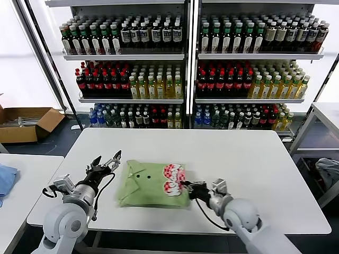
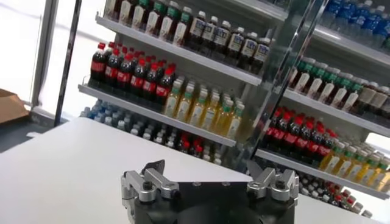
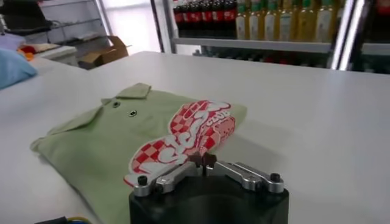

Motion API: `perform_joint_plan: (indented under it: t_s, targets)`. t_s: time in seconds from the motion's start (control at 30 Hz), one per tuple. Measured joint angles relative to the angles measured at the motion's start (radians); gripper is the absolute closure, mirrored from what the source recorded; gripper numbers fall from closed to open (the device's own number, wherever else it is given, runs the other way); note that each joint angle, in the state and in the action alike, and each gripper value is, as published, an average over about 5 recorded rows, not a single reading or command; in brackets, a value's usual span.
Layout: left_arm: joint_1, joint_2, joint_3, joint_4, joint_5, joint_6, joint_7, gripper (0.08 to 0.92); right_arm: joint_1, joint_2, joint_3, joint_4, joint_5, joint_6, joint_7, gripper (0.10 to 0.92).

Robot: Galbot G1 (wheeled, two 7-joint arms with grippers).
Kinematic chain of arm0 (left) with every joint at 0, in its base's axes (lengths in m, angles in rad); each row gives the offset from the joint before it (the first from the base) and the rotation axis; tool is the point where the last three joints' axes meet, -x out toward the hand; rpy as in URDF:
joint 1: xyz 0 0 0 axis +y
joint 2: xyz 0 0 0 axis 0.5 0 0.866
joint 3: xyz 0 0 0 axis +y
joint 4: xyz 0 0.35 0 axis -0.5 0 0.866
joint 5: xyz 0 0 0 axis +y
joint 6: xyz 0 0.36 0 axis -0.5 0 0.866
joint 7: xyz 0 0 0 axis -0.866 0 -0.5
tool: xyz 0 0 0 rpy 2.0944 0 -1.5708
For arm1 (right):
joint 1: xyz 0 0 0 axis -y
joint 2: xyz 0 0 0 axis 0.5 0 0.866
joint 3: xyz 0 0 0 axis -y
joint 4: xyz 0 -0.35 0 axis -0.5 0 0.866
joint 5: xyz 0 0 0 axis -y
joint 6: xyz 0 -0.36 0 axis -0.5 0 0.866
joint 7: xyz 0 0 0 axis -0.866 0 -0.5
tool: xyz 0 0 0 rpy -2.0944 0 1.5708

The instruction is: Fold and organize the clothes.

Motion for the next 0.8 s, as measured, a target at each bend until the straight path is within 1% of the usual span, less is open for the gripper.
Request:
perform_joint_plan:
  t_s: [0.17, 0.27, 0.53, 0.8]
  targets:
    - [0.007, -0.013, 0.005, -0.006, 0.003, -0.001, 0.000, 0.177, -0.061, -0.064, 0.073, 0.018, -0.015, 0.024, -0.012, 0.917]
    - [0.010, -0.019, 0.006, -0.009, 0.005, -0.002, -0.001, 0.177, -0.090, -0.083, 0.106, 0.033, -0.032, 0.042, -0.002, 0.874]
    - [0.032, -0.018, -0.003, -0.028, 0.034, -0.022, 0.023, 0.177, -0.172, -0.086, 0.195, 0.095, -0.109, 0.117, 0.054, 0.646]
    - [0.092, -0.014, -0.029, -0.066, 0.145, -0.104, 0.113, 0.177, -0.312, -0.045, 0.352, 0.195, -0.152, 0.222, 0.067, 0.421]
